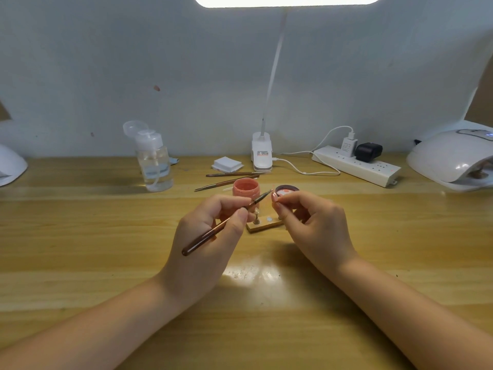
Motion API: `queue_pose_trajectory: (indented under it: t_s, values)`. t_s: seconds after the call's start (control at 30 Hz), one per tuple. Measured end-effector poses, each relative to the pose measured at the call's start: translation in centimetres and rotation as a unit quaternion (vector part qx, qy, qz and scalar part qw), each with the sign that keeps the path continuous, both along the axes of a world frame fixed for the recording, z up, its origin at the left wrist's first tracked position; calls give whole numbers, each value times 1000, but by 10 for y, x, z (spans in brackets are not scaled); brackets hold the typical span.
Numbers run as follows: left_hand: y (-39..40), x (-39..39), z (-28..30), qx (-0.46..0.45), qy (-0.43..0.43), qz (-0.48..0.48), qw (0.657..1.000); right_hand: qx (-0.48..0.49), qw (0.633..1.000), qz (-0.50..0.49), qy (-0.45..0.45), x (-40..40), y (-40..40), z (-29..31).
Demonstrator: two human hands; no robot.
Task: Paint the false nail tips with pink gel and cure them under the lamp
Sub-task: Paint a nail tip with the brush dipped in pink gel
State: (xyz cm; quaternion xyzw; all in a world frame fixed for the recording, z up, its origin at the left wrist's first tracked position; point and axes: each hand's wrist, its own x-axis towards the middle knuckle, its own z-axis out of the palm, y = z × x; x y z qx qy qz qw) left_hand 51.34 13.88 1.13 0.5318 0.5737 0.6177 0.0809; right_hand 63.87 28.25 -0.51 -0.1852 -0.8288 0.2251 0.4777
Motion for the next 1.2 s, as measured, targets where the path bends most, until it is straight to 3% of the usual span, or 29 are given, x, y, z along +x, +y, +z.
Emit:
queue_pose_trajectory:
  t_s: [0.3, 0.83, 1.2]
  values:
    - [0, -1, 0, 23, -57, -37, 997, -39, 999, 18, -6, 0, 0, 0]
    - [-3, 0, 0, 0, 60, 20, 998, -31, 999, 13, 8, -1, -1, 0]
    - [-2, 1, 1, 0, 62, 15, 998, -46, 999, 17, 12, -1, -1, -1]
